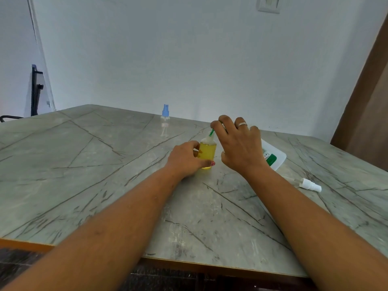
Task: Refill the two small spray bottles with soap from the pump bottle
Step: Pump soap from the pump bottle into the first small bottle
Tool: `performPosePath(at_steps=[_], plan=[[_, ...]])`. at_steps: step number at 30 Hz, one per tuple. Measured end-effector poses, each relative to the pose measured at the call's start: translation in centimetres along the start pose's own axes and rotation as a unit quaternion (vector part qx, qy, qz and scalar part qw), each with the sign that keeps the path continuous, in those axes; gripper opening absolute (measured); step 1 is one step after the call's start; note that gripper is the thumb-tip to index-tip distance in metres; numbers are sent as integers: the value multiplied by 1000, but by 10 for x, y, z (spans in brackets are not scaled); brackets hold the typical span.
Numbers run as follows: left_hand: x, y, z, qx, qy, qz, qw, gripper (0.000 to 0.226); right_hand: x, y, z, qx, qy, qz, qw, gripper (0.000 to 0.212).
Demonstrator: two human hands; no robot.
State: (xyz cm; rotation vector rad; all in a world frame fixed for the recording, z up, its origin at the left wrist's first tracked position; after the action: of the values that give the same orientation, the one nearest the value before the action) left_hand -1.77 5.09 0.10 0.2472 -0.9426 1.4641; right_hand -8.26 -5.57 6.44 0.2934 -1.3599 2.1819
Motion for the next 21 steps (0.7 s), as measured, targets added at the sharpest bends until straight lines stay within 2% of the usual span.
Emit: performPosePath(at_steps=[10, 21], plan=[[0, 0, -2, -1, 6, 9, 1000, 80, -4, 3, -1, 18, 0, 9, 1000, 83], [0, -1, -2, 2, 0, 5, 1000, 80, -1, 0, 1, -6, 6, -3, 1000, 73]])
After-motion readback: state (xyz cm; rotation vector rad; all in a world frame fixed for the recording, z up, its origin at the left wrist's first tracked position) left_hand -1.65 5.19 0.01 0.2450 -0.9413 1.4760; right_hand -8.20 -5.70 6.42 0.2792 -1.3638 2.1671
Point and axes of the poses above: each hand's wrist, its own y-axis away from the middle knuckle, its own x-axis out of the back of the hand, z = x × y, the point moved 7 cm from there along -y, towards the middle knuckle, and after that the axes turned 6 degrees about z, right-handed, at the moved point
